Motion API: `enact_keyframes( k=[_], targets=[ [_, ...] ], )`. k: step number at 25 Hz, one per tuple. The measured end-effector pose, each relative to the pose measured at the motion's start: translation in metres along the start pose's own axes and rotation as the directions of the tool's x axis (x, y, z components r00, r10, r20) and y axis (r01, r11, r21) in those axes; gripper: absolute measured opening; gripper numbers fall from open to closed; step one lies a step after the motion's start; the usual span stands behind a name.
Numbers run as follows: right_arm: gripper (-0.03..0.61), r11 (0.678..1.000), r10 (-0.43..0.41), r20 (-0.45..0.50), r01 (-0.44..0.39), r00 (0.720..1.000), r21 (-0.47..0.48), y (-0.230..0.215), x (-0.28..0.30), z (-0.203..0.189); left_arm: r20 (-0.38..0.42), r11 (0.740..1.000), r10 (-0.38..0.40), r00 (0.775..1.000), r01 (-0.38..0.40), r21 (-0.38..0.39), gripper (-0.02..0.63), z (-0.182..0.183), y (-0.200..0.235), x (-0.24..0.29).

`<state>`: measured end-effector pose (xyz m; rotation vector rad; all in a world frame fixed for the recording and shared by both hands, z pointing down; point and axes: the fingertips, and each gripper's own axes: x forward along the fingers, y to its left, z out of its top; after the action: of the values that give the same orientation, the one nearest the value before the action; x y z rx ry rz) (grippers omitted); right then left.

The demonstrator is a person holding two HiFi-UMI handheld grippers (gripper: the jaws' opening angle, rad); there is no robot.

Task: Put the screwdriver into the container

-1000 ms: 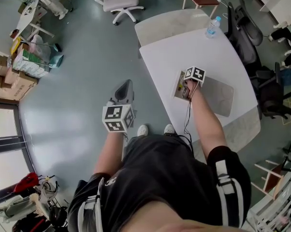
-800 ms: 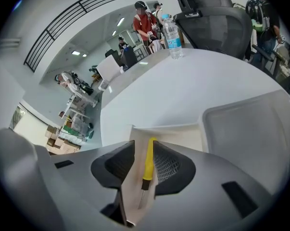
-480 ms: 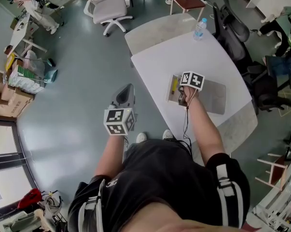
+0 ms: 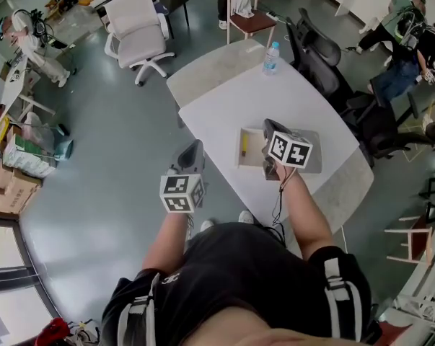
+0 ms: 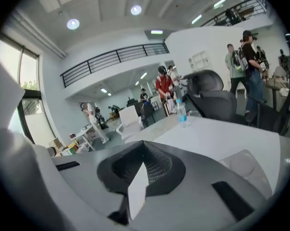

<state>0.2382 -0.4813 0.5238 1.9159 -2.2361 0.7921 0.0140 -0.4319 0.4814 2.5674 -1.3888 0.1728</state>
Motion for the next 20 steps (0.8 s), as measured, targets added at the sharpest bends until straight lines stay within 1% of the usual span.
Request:
enact_keyframes(
  k=[1,3,6,8,10,12,16,20],
  targets=[
    [0.014,0.999,-0.002,0.06,0.004,0.998,-0.032,0.003,-0.011,0.009,0.0,1.0,-0.01,1.0,0.01,0.002,0.011,0.0,-0.002,0.002],
    [0.014,0.994,-0.004,0.18,0.023,0.984,-0.107,0.012,-0.033,0.023,-0.001,0.999,-0.033,0.999,0.033,0.005,0.011,0.002,-0.007,0.005],
    [0.012,0.976,-0.004,0.336,0.078,0.942,-0.205,0.027,-0.069,0.029,-0.001,0.998,-0.068,0.998,0.068,0.017,0.011,0.003,-0.017,0.009],
    [0.012,0.963,0.006,0.408,0.105,0.913,-0.248,0.036,-0.089,0.028,0.017,0.996,-0.086,0.996,0.086,0.026,0.011,0.005,-0.023,0.011],
    [0.012,0.952,0.029,0.441,0.11,0.897,-0.287,0.044,-0.1,0.023,0.038,0.994,-0.105,0.994,0.104,0.031,0.011,0.009,-0.03,0.013],
    [0.012,0.944,0.045,0.442,0.107,0.896,-0.313,0.046,-0.102,0.019,0.045,0.992,-0.122,0.992,0.12,0.035,0.011,0.011,-0.036,0.016],
    [0.012,0.944,0.038,0.446,0.115,0.894,-0.31,0.044,-0.109,0.02,0.035,0.989,-0.142,0.989,0.14,0.035,0.011,0.009,-0.044,0.017],
    [0.012,0.951,0.042,0.454,0.105,0.89,-0.292,0.045,-0.114,0.021,0.054,0.991,-0.13,0.99,0.128,0.036,0.011,0.012,-0.043,0.016]
  ],
)
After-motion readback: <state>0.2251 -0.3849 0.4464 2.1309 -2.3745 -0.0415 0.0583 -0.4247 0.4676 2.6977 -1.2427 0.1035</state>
